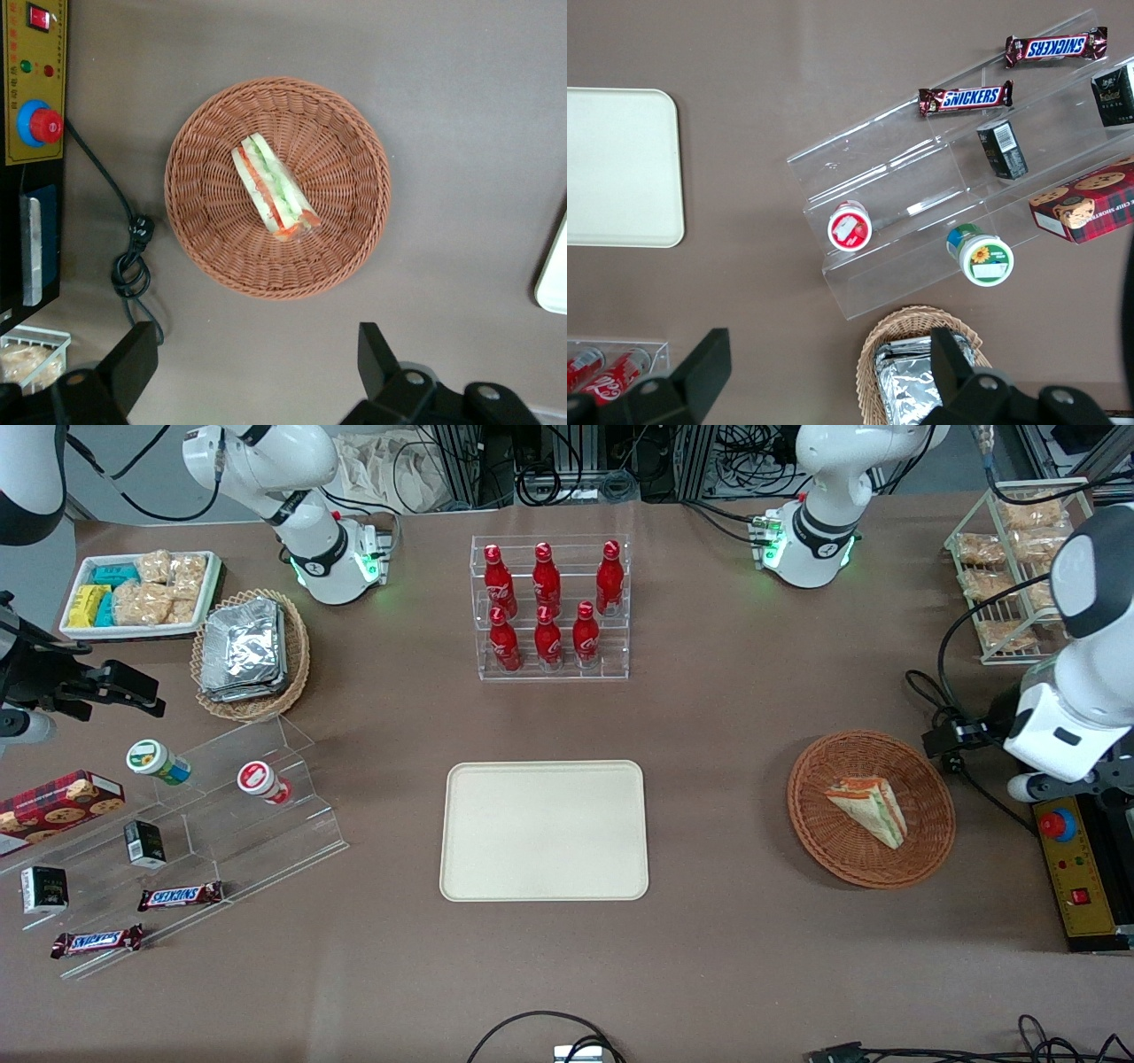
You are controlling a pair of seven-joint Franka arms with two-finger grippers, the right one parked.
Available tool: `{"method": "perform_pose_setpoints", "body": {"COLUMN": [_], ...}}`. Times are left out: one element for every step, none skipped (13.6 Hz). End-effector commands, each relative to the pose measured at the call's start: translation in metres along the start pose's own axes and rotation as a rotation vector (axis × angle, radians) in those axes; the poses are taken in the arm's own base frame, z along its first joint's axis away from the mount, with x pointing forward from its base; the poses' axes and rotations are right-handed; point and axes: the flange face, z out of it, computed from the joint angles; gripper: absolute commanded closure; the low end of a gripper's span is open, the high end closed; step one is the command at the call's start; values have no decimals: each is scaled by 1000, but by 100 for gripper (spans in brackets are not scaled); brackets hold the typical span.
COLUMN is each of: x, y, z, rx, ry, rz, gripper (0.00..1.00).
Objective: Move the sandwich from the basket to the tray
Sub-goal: 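Move the left gripper down over the sandwich in the wicker basket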
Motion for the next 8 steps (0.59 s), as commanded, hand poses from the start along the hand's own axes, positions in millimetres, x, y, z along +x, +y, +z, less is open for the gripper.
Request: {"method": "perform_pose_setpoints", "body": {"x": [16, 17, 19, 23, 25, 29, 37, 45], "y": [-6, -6, -3, -2, -3, -7, -4, 0], "z": [-9, -10, -8, -4, -4, 4, 20, 38], "rx": [-20, -21, -21, -17, -18, -34, -32, -33], "ry": [-17, -14, -15, -26, -25, -35, -57, -67], "rz": [9, 9, 13, 11, 12, -14, -53, -141], "gripper": [0, 0, 0, 0, 0, 0, 0, 0]}}
